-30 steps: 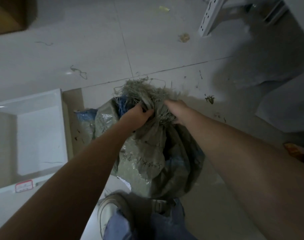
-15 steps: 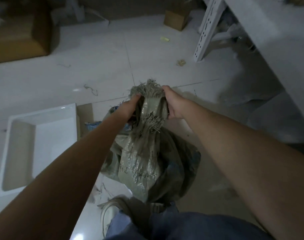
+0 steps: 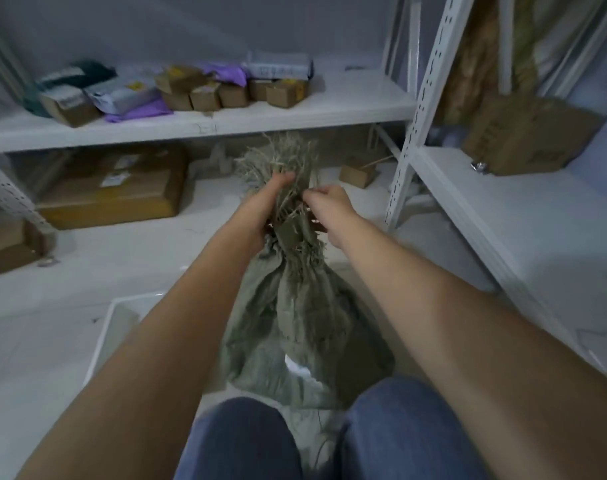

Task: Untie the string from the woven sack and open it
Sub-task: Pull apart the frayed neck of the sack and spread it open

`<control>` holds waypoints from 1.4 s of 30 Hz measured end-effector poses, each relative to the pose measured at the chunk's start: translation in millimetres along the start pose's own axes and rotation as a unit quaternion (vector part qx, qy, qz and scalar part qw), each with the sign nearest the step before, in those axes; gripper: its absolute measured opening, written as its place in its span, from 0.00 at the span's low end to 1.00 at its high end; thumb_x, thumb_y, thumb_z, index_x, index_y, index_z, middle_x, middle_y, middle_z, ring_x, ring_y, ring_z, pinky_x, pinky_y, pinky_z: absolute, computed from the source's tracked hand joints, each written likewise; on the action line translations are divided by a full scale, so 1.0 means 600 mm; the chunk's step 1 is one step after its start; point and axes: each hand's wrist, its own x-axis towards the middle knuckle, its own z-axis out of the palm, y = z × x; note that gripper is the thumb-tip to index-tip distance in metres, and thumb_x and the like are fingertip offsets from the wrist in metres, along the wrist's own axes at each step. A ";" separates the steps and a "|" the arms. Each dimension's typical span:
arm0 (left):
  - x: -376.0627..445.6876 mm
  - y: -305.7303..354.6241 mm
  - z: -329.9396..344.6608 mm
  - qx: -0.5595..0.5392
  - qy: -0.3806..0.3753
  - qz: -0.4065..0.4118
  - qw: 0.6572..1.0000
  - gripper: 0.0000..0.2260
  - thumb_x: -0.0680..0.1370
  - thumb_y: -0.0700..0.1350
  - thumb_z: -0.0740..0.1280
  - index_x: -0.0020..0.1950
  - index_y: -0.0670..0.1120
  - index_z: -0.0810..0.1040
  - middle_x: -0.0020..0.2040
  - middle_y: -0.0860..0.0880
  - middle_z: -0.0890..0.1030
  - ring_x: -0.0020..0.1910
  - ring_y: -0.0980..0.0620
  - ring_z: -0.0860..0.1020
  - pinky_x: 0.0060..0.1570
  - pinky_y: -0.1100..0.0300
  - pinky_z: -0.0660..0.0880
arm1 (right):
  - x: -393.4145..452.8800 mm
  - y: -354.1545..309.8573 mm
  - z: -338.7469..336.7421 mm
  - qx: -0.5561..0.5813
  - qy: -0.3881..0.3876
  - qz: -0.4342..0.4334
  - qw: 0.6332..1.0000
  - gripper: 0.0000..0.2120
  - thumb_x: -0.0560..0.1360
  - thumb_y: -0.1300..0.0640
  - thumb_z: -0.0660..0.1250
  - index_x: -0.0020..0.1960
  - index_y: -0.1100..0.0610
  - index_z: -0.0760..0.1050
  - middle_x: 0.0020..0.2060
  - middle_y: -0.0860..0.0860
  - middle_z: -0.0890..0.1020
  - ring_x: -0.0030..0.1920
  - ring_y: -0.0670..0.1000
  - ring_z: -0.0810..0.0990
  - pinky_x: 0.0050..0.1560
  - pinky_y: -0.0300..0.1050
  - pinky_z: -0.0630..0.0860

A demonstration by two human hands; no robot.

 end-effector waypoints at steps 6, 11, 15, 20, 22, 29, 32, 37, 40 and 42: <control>-0.047 -0.031 0.011 -0.072 0.074 0.023 0.994 0.19 0.71 0.45 0.71 0.60 0.42 0.76 0.53 0.42 0.83 0.49 0.44 0.83 0.51 0.51 0.80 | -0.072 -0.004 -0.012 0.034 -0.006 0.036 0.999 0.16 0.73 0.47 0.68 0.47 0.61 0.79 0.40 0.56 0.83 0.39 0.54 0.81 0.39 0.46 0.78; -0.053 -0.091 -0.017 0.116 0.010 -0.101 0.988 0.08 0.73 0.47 0.69 0.49 0.45 0.77 0.45 0.44 0.82 0.43 0.47 0.80 0.50 0.53 0.78 | -0.084 0.094 -0.022 -0.073 -0.077 0.097 0.990 0.07 0.74 0.52 0.67 0.43 0.56 0.76 0.43 0.55 0.81 0.37 0.51 0.79 0.36 0.42 0.75; -0.042 -0.092 -0.047 0.213 -0.052 -0.151 0.964 0.13 0.73 0.50 0.70 0.54 0.44 0.78 0.48 0.43 0.82 0.47 0.44 0.81 0.50 0.50 0.80 | -0.061 0.108 -0.027 -0.153 -0.107 0.093 0.978 0.04 0.75 0.57 0.65 0.49 0.55 0.74 0.41 0.52 0.79 0.35 0.49 0.77 0.34 0.40 0.75; -0.029 -0.095 -0.066 0.207 -0.060 -0.143 0.966 0.14 0.74 0.43 0.70 0.58 0.39 0.77 0.55 0.40 0.79 0.48 0.41 0.79 0.57 0.47 0.78 | -0.044 0.103 -0.042 -0.153 -0.126 0.132 0.971 0.05 0.74 0.55 0.66 0.47 0.55 0.72 0.51 0.55 0.78 0.46 0.54 0.81 0.45 0.48 0.81; -0.022 -0.097 -0.072 0.209 -0.050 -0.123 0.969 0.15 0.73 0.42 0.71 0.58 0.38 0.77 0.52 0.39 0.81 0.47 0.42 0.81 0.56 0.47 0.78 | -0.049 0.094 -0.047 -0.129 -0.141 0.127 0.973 0.11 0.72 0.45 0.68 0.45 0.51 0.71 0.51 0.52 0.77 0.50 0.54 0.81 0.50 0.49 0.81; -0.030 -0.099 -0.056 0.203 -0.077 -0.058 0.975 0.16 0.69 0.42 0.75 0.56 0.45 0.79 0.52 0.46 0.84 0.50 0.49 0.82 0.46 0.57 0.80 | -0.054 0.094 -0.024 -0.142 -0.119 0.101 0.977 0.26 0.67 0.35 0.67 0.55 0.52 0.70 0.48 0.48 0.79 0.50 0.51 0.80 0.56 0.53 0.78; -0.035 -0.095 -0.056 0.185 -0.079 -0.047 0.978 0.16 0.68 0.46 0.76 0.55 0.46 0.80 0.51 0.47 0.84 0.49 0.50 0.83 0.49 0.54 0.81 | -0.047 0.098 -0.019 -0.092 -0.092 0.091 0.987 0.10 0.73 0.51 0.68 0.49 0.56 0.74 0.43 0.53 0.81 0.42 0.52 0.82 0.48 0.49 0.81; -0.031 -0.089 -0.081 0.128 -0.022 -0.056 0.990 0.20 0.70 0.53 0.73 0.58 0.45 0.79 0.53 0.46 0.84 0.51 0.48 0.83 0.51 0.53 0.80 | -0.040 0.099 -0.041 0.021 -0.055 0.112 0.992 0.04 0.76 0.64 0.64 0.51 0.60 0.72 0.44 0.57 0.80 0.38 0.51 0.81 0.34 0.38 0.81; -0.029 -0.085 -0.087 0.109 -0.009 -0.074 0.991 0.21 0.71 0.57 0.69 0.55 0.43 0.80 0.51 0.45 0.85 0.49 0.49 0.84 0.49 0.55 0.81 | -0.038 0.096 -0.051 0.084 -0.032 0.119 0.989 0.02 0.78 0.66 0.59 0.48 0.61 0.69 0.45 0.59 0.78 0.38 0.53 0.82 0.33 0.40 0.81; -0.028 -0.083 -0.087 0.095 -0.003 -0.078 0.992 0.19 0.73 0.58 0.68 0.52 0.44 0.80 0.49 0.46 0.85 0.47 0.50 0.84 0.47 0.56 0.82 | -0.042 0.088 -0.052 0.117 -0.020 0.123 0.985 0.06 0.79 0.67 0.57 0.44 0.60 0.67 0.43 0.59 0.77 0.38 0.54 0.81 0.32 0.41 0.81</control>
